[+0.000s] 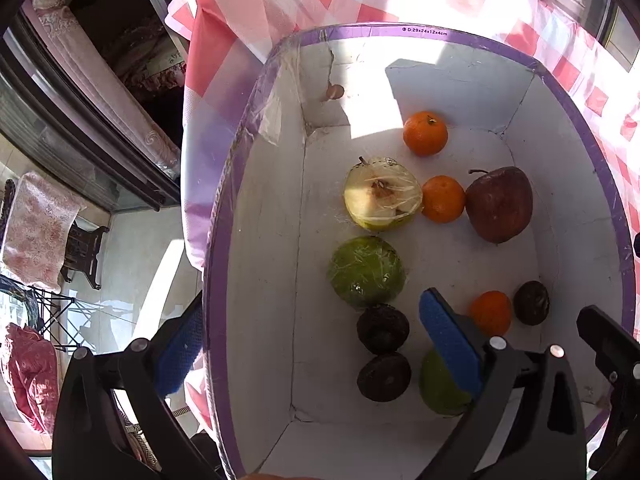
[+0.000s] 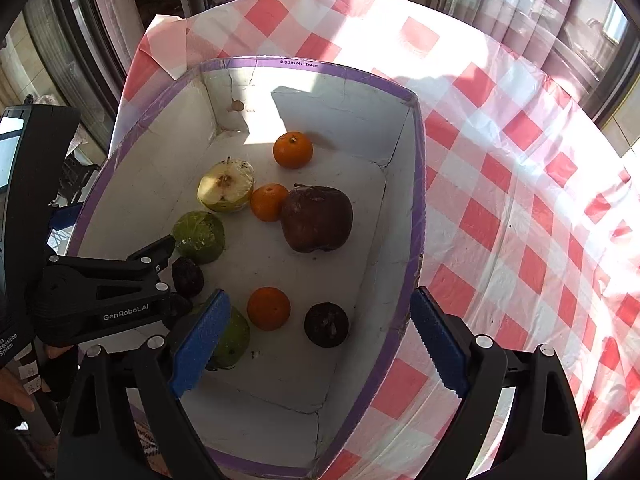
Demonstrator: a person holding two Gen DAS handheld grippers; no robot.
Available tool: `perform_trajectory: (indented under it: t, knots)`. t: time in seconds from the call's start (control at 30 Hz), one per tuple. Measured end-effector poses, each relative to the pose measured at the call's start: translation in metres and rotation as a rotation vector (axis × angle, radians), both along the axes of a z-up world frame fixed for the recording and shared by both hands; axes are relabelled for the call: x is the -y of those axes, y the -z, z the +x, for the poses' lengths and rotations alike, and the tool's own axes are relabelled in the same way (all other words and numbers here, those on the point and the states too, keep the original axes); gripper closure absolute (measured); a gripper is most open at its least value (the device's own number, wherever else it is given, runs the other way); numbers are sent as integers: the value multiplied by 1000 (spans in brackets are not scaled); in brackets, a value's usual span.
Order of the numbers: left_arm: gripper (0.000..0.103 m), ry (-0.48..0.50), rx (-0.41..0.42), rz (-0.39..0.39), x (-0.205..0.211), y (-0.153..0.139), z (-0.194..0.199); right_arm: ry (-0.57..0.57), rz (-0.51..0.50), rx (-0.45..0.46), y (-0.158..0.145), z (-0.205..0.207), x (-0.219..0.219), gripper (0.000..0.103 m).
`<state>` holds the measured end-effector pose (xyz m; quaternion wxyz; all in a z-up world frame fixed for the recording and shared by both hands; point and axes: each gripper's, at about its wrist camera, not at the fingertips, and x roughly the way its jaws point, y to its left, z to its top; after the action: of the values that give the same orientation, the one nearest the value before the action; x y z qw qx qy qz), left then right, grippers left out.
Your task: Organize fruits
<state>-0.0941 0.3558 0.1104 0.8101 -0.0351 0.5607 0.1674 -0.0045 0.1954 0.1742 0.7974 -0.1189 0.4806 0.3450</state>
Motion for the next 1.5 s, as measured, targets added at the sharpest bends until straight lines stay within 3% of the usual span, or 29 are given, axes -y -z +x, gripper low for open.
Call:
perform_trajectory:
  t: [1.5]
  knots:
    - [2, 9, 6, -11, 4, 0, -1, -46, 4, -40, 8, -8, 1, 15]
